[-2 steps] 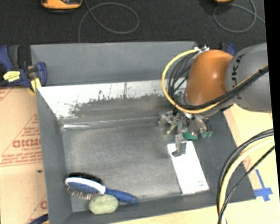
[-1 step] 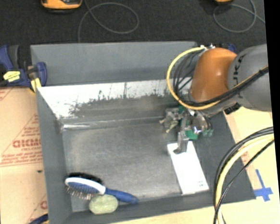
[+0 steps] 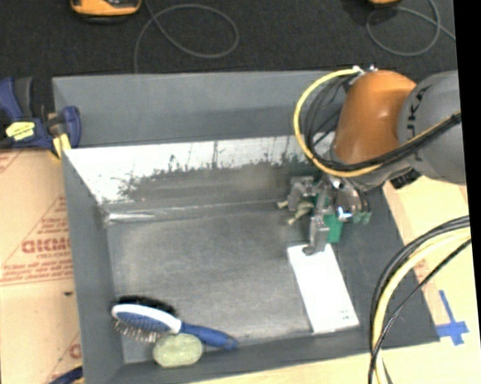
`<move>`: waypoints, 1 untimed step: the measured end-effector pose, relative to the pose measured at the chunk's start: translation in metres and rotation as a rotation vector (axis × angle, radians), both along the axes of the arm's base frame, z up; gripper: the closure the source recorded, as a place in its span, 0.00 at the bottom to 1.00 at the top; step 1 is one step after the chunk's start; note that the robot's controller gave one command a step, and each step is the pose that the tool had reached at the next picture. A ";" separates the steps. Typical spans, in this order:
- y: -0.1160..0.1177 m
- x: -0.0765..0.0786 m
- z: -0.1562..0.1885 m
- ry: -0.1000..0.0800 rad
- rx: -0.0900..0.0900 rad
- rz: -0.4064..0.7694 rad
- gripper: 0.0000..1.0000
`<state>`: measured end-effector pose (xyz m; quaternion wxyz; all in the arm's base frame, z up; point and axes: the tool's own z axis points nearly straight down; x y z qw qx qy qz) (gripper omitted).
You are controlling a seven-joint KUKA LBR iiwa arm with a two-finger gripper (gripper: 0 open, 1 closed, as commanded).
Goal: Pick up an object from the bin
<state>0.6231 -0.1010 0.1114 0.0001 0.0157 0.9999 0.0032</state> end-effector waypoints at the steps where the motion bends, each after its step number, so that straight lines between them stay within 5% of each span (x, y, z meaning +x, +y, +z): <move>1: 0.004 0.036 -0.037 -0.011 0.000 0.221 0.00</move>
Offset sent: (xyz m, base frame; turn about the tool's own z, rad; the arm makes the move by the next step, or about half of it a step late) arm 0.0296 -0.0469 -0.0414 -0.3743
